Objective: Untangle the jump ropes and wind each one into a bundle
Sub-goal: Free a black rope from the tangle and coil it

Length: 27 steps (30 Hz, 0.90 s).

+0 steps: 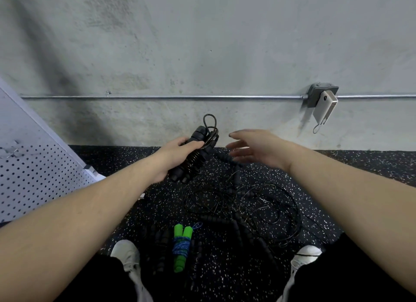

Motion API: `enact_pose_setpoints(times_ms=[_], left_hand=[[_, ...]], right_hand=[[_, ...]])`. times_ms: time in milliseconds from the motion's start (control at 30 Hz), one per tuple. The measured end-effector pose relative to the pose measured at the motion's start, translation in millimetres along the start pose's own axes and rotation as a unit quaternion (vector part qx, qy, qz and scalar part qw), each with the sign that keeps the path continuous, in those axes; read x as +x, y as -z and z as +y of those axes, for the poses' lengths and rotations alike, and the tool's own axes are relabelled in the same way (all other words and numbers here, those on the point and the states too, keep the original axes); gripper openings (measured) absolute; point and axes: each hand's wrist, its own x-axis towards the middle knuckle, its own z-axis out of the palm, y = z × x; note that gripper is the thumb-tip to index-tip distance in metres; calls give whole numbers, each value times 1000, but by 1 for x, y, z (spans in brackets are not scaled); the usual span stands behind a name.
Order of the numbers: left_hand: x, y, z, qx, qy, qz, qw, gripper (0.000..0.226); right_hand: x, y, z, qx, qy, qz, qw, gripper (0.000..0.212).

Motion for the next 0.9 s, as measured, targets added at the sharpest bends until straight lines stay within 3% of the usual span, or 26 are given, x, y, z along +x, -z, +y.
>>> enact_pose_setpoints(times_ms=[167,333,433,600,800,900], left_hand=[[-16,10,-35,-72,42,59,995,14],[-32,21,-82,-48,97,107,988,15],[-32,28,-114,-8,130,124,984,29],[-18,34,-164,64,161,126,977,31],[5,47,-222,128,199,143,961,23],[13,59,-249,185,218,161,945,33]], right_hand=[[1,-28,17,-167,-17,-90,982,29],[10,-67,44,-295,-42,-167,940,30],[18,-89,59,-331,-32,-210,919,26],[38,-121,84,-393,-37,-246,885,27],[67,-143,127,-390,-85,-241,885,28],[82,-149,148,-382,-114,-244,884,26]])
